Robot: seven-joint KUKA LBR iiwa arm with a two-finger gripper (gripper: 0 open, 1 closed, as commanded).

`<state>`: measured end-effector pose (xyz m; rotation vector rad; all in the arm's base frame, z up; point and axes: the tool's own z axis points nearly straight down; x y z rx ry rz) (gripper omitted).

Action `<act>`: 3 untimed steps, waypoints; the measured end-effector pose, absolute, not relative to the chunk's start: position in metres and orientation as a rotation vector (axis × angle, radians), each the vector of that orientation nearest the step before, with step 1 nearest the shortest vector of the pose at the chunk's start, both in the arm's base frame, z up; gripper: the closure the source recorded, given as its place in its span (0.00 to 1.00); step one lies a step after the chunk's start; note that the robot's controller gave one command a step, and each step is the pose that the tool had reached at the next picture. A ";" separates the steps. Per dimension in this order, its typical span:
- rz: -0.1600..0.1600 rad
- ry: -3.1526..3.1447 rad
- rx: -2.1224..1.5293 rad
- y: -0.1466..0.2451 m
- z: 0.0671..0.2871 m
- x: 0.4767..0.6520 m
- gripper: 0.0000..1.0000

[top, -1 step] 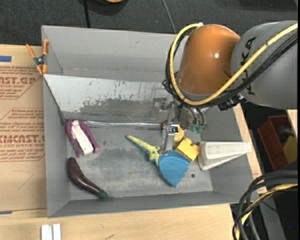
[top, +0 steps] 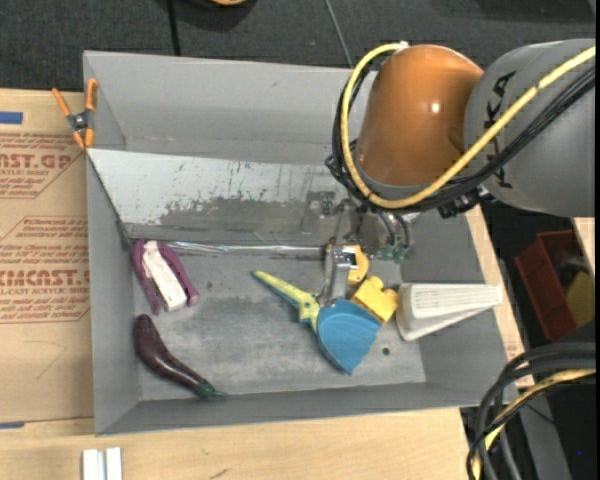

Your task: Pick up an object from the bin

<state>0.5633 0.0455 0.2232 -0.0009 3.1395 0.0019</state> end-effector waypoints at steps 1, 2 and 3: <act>0.003 3.136 -0.104 0.021 0.191 0.553 0.00; 0.003 3.143 -0.058 -0.010 0.167 0.527 0.00; 0.001 3.134 -0.118 -0.010 0.135 0.528 0.00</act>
Offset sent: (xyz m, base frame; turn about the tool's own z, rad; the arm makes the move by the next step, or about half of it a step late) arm -0.0469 -0.0690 -0.0585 -0.0017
